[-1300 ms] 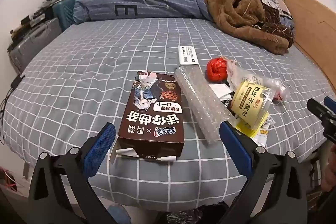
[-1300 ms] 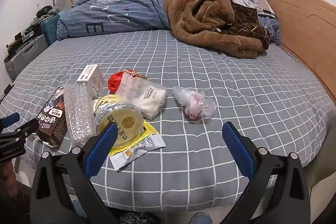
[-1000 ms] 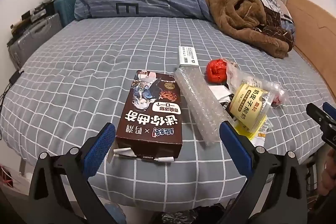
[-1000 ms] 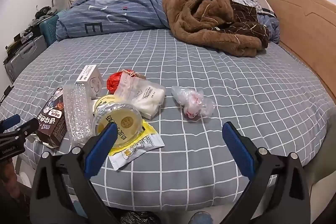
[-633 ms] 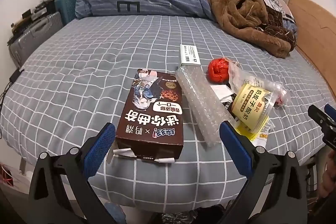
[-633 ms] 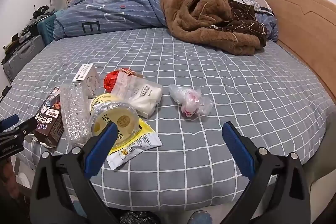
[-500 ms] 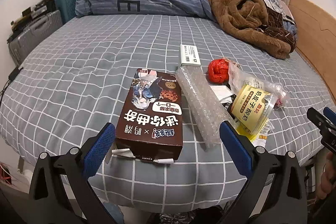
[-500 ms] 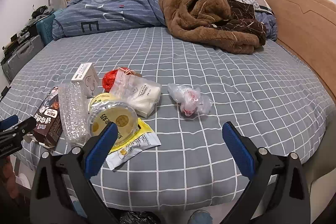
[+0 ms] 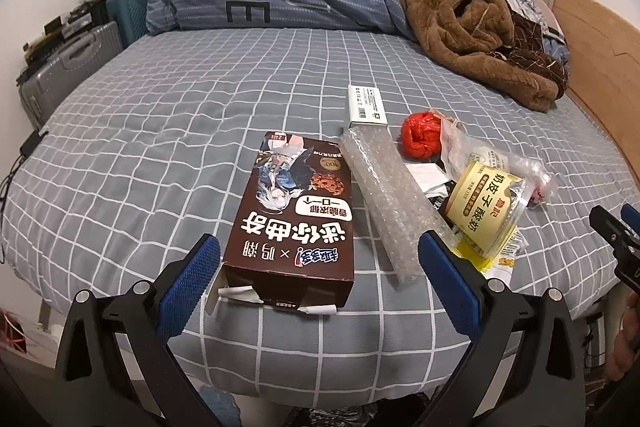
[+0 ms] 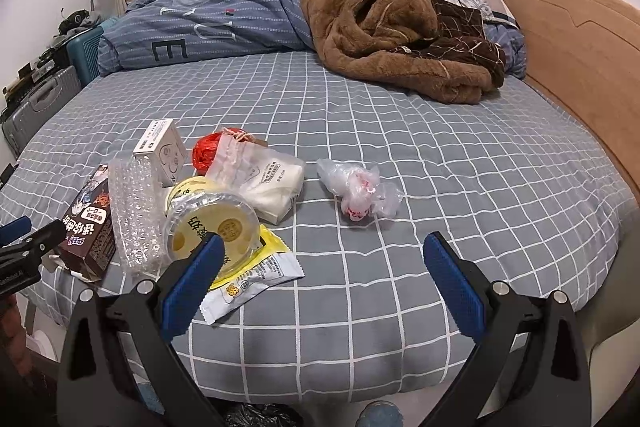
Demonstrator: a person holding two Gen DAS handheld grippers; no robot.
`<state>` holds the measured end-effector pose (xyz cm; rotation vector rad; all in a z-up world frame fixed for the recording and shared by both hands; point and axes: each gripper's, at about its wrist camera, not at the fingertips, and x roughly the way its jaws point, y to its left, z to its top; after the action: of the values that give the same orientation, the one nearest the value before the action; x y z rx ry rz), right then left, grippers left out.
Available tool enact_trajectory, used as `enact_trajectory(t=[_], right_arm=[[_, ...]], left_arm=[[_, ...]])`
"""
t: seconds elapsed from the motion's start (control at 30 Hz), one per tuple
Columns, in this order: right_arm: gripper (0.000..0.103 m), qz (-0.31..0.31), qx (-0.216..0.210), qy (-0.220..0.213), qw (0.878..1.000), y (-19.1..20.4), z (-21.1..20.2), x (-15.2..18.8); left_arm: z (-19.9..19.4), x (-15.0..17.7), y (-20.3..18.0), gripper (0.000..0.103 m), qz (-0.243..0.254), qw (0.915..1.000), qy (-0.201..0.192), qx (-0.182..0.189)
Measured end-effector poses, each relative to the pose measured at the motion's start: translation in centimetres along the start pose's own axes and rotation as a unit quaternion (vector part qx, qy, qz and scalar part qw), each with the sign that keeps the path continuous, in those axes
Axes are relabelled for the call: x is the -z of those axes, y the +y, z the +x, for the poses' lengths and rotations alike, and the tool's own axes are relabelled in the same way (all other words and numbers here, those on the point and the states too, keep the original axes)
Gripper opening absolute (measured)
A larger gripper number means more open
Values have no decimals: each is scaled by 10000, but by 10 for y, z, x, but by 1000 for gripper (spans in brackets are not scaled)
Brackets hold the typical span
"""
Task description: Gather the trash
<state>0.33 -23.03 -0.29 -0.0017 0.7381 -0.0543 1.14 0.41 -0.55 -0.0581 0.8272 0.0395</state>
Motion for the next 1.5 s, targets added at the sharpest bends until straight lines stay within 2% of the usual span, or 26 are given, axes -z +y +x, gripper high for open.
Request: enact_trajectory(t=[1.5], right_arm=[[96, -6, 30, -43, 10000, 2, -16, -12]], left_arm=[[-11, -14, -7, 97, 208, 9997, -112, -63]])
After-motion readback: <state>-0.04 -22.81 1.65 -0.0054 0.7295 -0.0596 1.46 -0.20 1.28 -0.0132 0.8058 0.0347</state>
